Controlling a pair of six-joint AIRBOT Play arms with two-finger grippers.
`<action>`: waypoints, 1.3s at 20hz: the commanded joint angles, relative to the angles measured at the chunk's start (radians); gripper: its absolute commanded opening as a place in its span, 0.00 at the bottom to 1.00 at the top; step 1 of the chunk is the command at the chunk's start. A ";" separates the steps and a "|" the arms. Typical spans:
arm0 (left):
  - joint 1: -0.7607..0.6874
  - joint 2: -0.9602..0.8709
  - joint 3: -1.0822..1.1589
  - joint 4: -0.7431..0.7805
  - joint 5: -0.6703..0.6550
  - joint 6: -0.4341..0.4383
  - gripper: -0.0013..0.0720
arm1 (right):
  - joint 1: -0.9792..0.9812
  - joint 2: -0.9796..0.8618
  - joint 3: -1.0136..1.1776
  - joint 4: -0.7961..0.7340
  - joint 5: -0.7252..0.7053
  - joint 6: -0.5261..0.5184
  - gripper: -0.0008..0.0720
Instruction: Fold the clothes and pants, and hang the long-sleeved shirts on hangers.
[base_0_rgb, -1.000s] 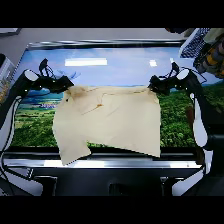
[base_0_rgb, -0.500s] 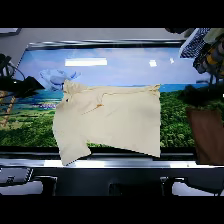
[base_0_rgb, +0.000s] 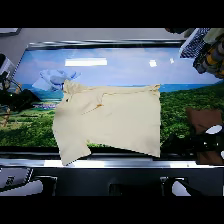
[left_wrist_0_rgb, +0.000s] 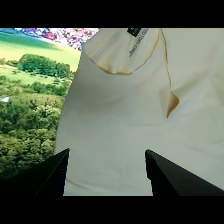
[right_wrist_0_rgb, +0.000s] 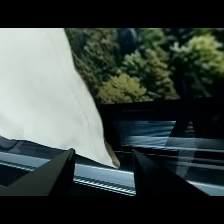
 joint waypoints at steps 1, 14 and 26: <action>0.004 0.004 -0.013 0.002 0.003 0.000 0.77 | -0.003 0.018 -0.109 0.085 -0.029 -0.055 0.60; 0.007 0.004 -0.013 0.002 0.025 -0.035 0.77 | -0.003 0.018 -0.161 0.131 -0.060 -0.029 0.58; 0.165 0.031 -0.398 -0.127 0.086 0.144 0.77 | -0.003 0.018 -0.161 0.152 -0.069 -0.055 0.05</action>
